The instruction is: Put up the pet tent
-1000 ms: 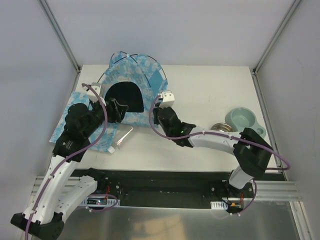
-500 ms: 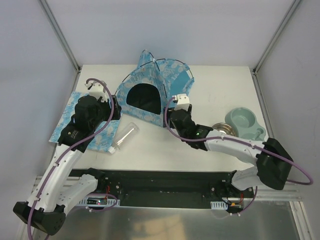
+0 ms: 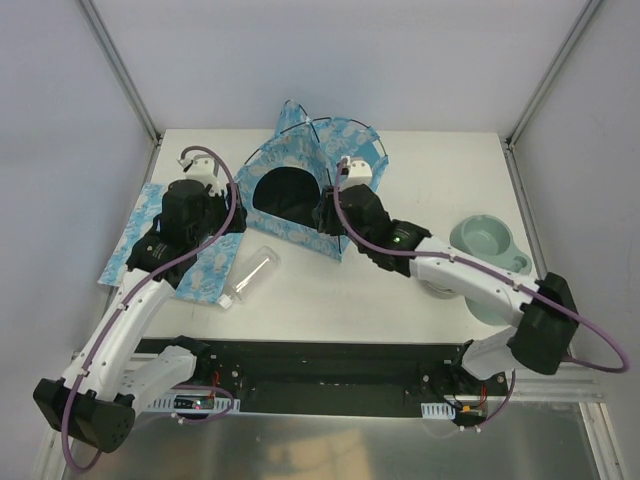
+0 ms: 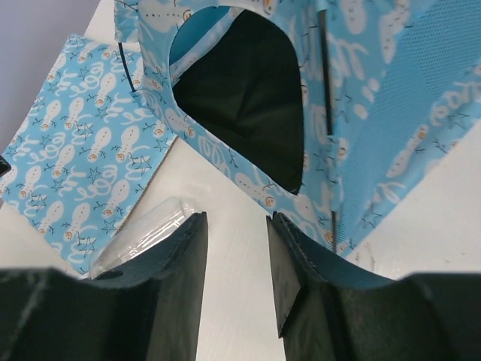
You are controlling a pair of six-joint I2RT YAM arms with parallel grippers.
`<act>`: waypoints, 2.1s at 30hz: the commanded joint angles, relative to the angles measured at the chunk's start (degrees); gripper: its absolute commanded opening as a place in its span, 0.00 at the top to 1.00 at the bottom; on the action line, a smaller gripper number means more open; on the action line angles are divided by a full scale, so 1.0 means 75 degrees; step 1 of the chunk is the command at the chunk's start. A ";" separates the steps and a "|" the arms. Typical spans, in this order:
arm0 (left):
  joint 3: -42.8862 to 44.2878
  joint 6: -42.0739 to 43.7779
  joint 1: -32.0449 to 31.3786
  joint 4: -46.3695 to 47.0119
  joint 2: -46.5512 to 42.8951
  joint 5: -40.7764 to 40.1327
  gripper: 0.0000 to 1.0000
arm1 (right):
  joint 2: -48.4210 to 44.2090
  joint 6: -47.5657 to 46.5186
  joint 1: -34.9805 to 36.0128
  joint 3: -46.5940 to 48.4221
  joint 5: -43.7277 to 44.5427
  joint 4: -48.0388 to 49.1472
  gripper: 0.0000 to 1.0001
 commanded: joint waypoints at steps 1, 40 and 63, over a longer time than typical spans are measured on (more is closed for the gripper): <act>0.0445 0.0030 0.0129 0.0175 0.0342 0.0034 0.31 | 0.1089 0.0376 -0.0008 0.0867 -0.0341 -0.0331 0.58; 0.0234 -0.0696 0.0832 -0.0890 -0.1096 -0.0480 0.30 | 0.3385 0.3248 0.0226 0.2904 -0.0985 -0.0449 0.28; 0.0458 -0.1645 0.0832 -0.2484 -0.3031 -0.1161 0.31 | 0.8052 0.3846 0.1047 0.7513 -0.0071 -0.1774 0.32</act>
